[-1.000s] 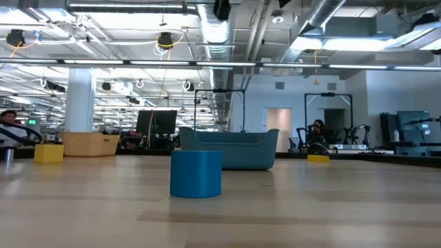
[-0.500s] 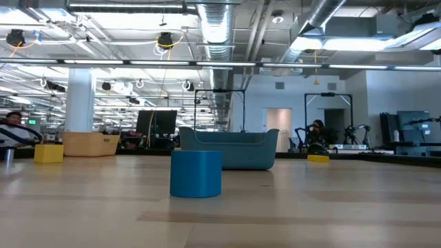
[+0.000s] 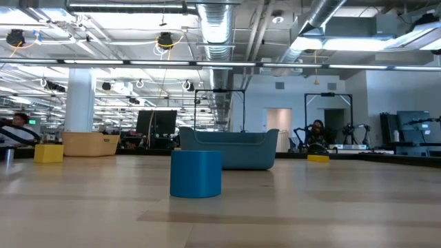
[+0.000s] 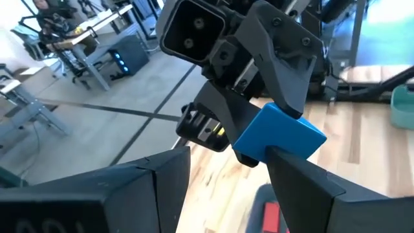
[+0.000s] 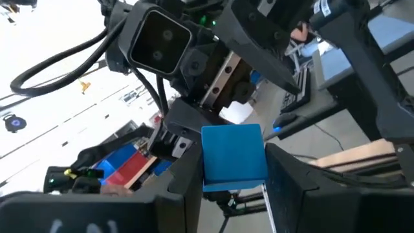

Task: Sort & place blocks by color
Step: Put the top right blue block into the yellow bin

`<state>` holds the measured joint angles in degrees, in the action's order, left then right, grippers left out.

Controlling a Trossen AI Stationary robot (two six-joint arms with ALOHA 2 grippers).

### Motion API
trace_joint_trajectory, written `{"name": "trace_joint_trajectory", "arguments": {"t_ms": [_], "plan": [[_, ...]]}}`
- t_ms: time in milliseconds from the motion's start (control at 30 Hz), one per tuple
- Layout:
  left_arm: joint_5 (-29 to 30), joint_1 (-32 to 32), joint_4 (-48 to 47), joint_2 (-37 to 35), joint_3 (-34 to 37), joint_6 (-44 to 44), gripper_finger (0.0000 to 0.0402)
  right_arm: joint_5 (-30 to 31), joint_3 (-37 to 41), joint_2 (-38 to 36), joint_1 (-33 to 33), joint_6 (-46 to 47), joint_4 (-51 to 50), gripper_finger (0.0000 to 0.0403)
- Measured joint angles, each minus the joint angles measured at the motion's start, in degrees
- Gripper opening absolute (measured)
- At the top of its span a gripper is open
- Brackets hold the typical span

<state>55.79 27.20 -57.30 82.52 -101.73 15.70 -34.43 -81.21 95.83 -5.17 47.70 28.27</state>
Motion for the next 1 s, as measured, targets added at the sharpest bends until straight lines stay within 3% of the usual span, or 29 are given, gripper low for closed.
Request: {"name": "trace_joint_trajectory", "arguments": {"t_ms": [567,700,867,1000], "plan": [[-1.3,-5.5,-3.8,0.2,0.0,4.4,0.0199,-10.5,0.0,0.1,-8.5,2.4,0.9,0.0145],[-2.1,-6.0,-1.4,0.2,0.1,0.3,0.0213,-10.3,0.0,0.1,-8.4,2.4,0.9,0.0146],[-8.4,-7.4,2.7,1.3,0.1,-7.7,0.0234,-7.1,0.0,0.1,-7.5,2.4,0.4,0.0144],[-8.5,-8.4,3.9,3.3,0.0,-10.9,0.0243,-6.8,0.0,0.1,-7.0,2.4,0.6,0.0146]]}}
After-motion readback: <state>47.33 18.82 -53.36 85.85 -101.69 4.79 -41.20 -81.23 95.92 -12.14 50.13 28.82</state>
